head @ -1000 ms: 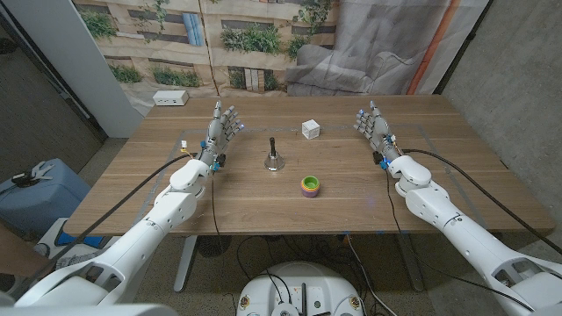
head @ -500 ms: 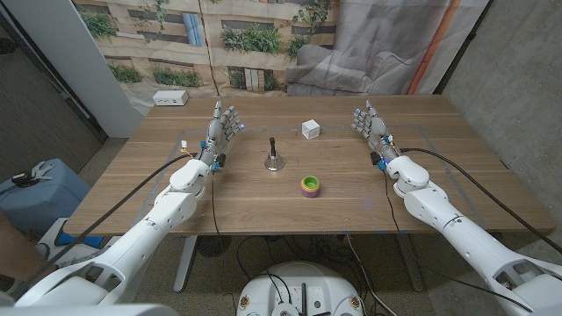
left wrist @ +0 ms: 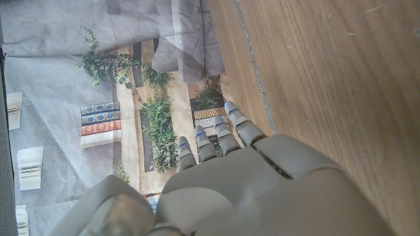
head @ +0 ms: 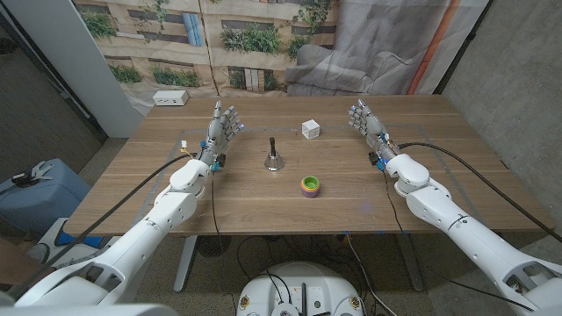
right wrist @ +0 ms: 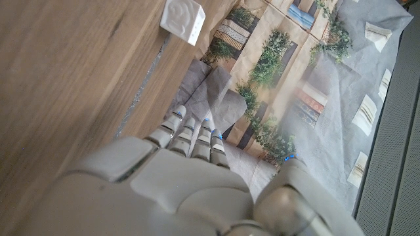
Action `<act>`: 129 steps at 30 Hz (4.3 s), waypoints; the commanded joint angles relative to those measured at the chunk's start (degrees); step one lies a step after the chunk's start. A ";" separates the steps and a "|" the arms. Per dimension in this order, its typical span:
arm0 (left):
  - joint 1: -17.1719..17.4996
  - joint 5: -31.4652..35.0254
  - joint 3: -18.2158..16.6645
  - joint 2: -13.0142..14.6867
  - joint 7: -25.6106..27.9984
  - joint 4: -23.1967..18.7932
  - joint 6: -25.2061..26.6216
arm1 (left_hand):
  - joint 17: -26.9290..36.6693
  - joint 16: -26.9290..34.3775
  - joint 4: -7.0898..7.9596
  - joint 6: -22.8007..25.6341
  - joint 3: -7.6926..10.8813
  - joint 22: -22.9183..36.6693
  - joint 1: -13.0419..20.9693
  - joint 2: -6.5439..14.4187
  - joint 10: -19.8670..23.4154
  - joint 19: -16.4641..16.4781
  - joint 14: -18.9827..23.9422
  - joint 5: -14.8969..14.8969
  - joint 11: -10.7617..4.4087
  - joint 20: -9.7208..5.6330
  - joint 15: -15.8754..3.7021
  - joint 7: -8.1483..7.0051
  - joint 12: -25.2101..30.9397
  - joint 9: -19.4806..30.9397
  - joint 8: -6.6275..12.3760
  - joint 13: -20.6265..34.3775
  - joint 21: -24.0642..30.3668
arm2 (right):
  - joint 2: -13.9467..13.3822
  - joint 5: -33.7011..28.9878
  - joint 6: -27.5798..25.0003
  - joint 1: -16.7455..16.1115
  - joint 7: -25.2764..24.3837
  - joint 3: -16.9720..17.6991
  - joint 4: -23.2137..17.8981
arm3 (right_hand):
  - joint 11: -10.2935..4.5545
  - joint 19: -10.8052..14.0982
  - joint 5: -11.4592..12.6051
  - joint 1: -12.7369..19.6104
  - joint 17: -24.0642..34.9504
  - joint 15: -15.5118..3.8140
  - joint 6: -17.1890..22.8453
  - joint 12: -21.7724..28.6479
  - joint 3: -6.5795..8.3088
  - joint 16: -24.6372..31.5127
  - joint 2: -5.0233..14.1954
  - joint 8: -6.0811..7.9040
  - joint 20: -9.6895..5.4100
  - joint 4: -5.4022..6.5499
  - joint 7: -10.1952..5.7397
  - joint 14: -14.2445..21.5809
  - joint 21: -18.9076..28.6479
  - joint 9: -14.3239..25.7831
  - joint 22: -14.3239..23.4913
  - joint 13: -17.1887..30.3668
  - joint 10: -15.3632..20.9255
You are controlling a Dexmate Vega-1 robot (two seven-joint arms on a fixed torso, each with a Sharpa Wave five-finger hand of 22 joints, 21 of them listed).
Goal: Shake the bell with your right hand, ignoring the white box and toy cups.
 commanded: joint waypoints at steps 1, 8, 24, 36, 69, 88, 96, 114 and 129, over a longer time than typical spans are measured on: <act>0.00 0.01 0.00 0.00 -0.01 0.00 -0.02 | 0.25 0.31 0.38 -0.03 -0.05 0.31 0.09 0.38 -0.17 0.44 0.49 0.32 -0.45 0.06 -5.61 -0.35 0.30 0.23 0.33 0.28 0.39 | -0.43 -4.94 2.84 1.37 0.87 -2.06 0.04 | -0.06 -0.55 0.08 1.31 -0.46 0.27 -0.54 0.23 0.21 -0.23 -0.80 0.00 -0.30 -1.24 -0.02 -1.21 -0.94 0.14 0.19 -0.17 -0.51; -0.01 0.01 0.00 -0.01 0.00 0.01 -0.02 | 0.25 0.31 0.38 -0.04 -0.05 0.31 0.08 0.38 -0.13 0.41 0.49 0.32 -0.37 0.07 -5.64 -0.34 0.32 0.23 0.33 0.28 0.38 | -0.95 -8.22 4.78 3.14 2.78 -3.54 0.68 | -0.51 -1.58 -0.11 3.27 -1.49 0.32 -1.51 0.27 0.84 -0.44 -1.23 0.11 -0.44 -3.19 -0.11 -3.79 -2.53 0.18 0.22 -0.60 -1.16; 0.00 0.01 0.00 0.00 0.00 0.00 -0.01 | 0.25 0.31 0.39 -0.03 -0.04 0.31 0.09 0.40 -0.15 0.43 0.49 0.33 -0.54 0.05 -5.58 -0.34 0.31 0.23 0.33 0.28 0.39 | -3.25 -18.80 3.33 4.53 1.81 -6.78 -1.71 | -1.03 -1.56 -0.52 6.17 -2.68 0.91 -3.85 0.38 1.65 0.10 -2.10 0.19 0.27 -5.97 -0.10 -4.52 -3.89 0.28 0.25 -0.87 -2.07; 0.01 0.00 -0.01 0.02 0.00 -0.03 0.00 | 0.25 0.32 0.38 -0.02 -0.05 0.31 0.09 0.38 -0.15 0.46 0.51 0.33 -0.42 0.09 -5.56 -0.34 0.31 0.23 0.33 0.28 0.40 | -4.61 -25.66 3.25 4.90 0.68 -8.49 -4.19 | -0.94 -1.15 -0.73 7.70 -3.21 1.27 -3.84 0.69 2.22 0.45 -2.19 0.51 0.63 -7.25 -0.06 -4.19 -4.33 0.33 0.28 -0.93 -1.64; 0.03 0.00 -0.01 0.02 -0.01 -0.03 -0.01 | 0.25 0.31 0.39 0.01 -0.04 0.31 0.09 0.39 -0.11 0.43 0.50 0.33 -0.43 0.08 -5.67 -0.34 0.33 0.23 0.34 0.28 0.39 | -4.84 -41.70 -1.74 7.22 -0.05 -13.68 -8.35 | -1.69 0.90 -1.57 12.59 -5.17 2.25 -5.02 0.82 3.57 0.94 -3.98 0.74 2.77 -10.55 -1.87 -3.65 -5.56 0.63 0.35 -0.94 -1.97; 0.03 0.00 -0.02 0.02 -0.01 -0.03 -0.02 | 0.25 0.31 0.38 -0.01 -0.04 0.31 0.09 0.38 -0.08 0.44 0.49 0.33 -0.45 0.09 -5.62 -0.34 0.34 0.23 0.34 0.28 0.39 | -2.08 -45.34 -1.23 9.99 0.25 -17.51 -5.76 | -1.87 1.62 -1.49 13.37 -5.65 2.44 -4.70 1.36 3.61 1.42 -4.84 1.10 3.27 -10.57 -1.34 -2.78 -5.74 0.72 0.40 -0.83 -0.77; 0.03 0.00 -0.01 0.03 0.00 -0.04 -0.01 | 0.25 0.31 0.38 -0.02 -0.04 0.31 0.09 0.38 -0.10 0.47 0.49 0.33 -0.40 0.12 -5.60 -0.34 0.33 0.23 0.33 0.28 0.41 | -0.54 -46.21 -0.60 11.14 -0.04 -18.91 -3.64 | -2.06 2.55 -1.35 14.16 -5.89 2.17 -4.41 1.59 3.90 1.75 -4.89 1.30 3.48 -10.65 -0.63 -1.98 -5.61 0.76 0.42 -0.77 -0.10; 0.01 0.01 0.00 0.02 -0.01 0.00 -0.02 | 0.25 0.32 0.37 -0.01 -0.04 0.31 0.09 0.37 -0.10 0.46 0.51 0.33 -0.46 0.11 -5.64 -0.34 0.33 0.23 0.33 0.28 0.40 | 3.30 -47.66 0.34 13.61 -2.44 -21.73 2.51 | -2.70 4.37 -1.01 17.88 -6.60 0.95 -0.34 2.69 5.34 2.77 -4.66 2.91 3.12 -10.85 -1.22 0.83 -5.74 0.96 0.43 -0.58 3.75; 0.02 0.00 -0.01 0.03 -0.02 -0.01 -0.02 | 0.25 0.31 0.38 0.00 -0.04 0.31 0.08 0.37 -0.18 0.41 0.48 0.33 -0.32 0.07 -5.60 -0.34 0.30 0.23 0.34 0.28 0.38 | 5.85 -48.44 1.31 14.62 -7.16 -22.91 6.68 | -4.06 6.84 -0.94 20.84 -7.08 -1.51 7.33 4.21 6.19 4.61 -5.07 5.51 2.54 -10.54 -1.67 5.89 -5.85 1.23 0.43 -0.33 10.93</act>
